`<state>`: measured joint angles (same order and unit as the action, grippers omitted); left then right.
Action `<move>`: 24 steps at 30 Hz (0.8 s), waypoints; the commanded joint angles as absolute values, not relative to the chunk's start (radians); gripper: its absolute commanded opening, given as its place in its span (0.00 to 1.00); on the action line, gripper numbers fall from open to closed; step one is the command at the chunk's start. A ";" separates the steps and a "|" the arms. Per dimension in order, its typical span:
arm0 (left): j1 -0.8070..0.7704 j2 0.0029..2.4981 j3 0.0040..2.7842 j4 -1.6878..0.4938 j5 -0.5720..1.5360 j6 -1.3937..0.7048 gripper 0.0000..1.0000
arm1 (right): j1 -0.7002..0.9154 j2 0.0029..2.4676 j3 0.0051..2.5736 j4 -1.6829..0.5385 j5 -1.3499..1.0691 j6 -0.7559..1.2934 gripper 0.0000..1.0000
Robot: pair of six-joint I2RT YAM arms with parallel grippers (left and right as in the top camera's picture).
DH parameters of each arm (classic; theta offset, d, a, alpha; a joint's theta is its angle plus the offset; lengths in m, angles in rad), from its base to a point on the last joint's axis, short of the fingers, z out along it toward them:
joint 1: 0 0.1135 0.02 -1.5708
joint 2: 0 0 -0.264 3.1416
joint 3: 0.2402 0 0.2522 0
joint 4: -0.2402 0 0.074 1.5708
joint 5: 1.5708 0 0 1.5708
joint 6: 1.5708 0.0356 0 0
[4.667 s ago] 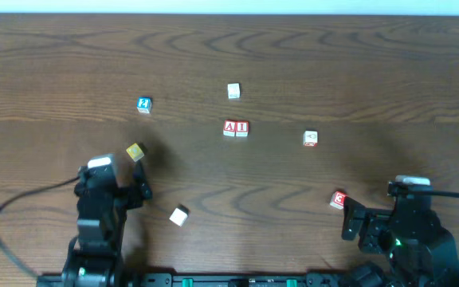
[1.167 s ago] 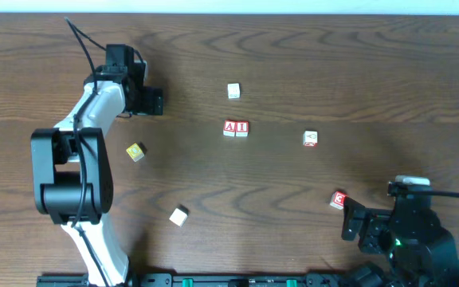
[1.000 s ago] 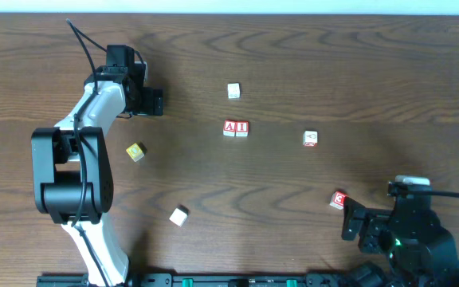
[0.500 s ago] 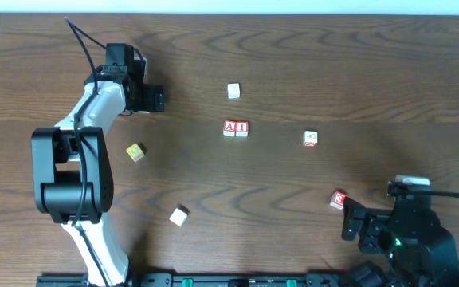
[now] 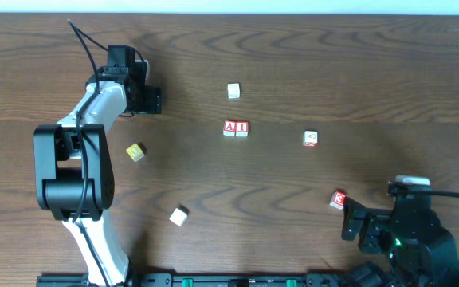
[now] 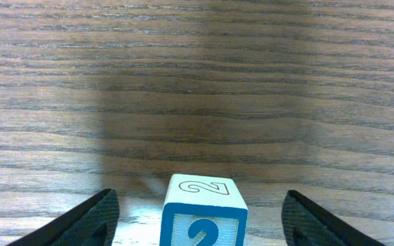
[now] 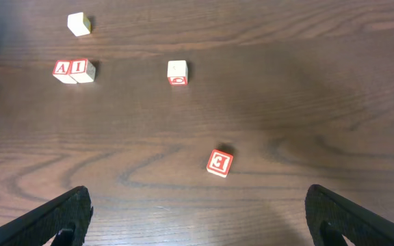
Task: Spell out Ai2
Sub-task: 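Lower the left gripper and grasp the blue 2 block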
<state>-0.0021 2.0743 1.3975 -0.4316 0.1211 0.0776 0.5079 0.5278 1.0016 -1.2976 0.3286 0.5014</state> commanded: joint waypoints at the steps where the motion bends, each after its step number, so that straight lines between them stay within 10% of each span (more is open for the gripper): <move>1: -0.001 2.089 1.417 -0.429 0.124 0.075 0.75 | 0.501 0.524 1.001 -1.299 0.332 0.511 0.99; 24: -0.001 2.089 1.417 -0.430 0.124 0.075 0.51 | 0.501 0.524 1.001 -1.299 0.332 0.511 0.99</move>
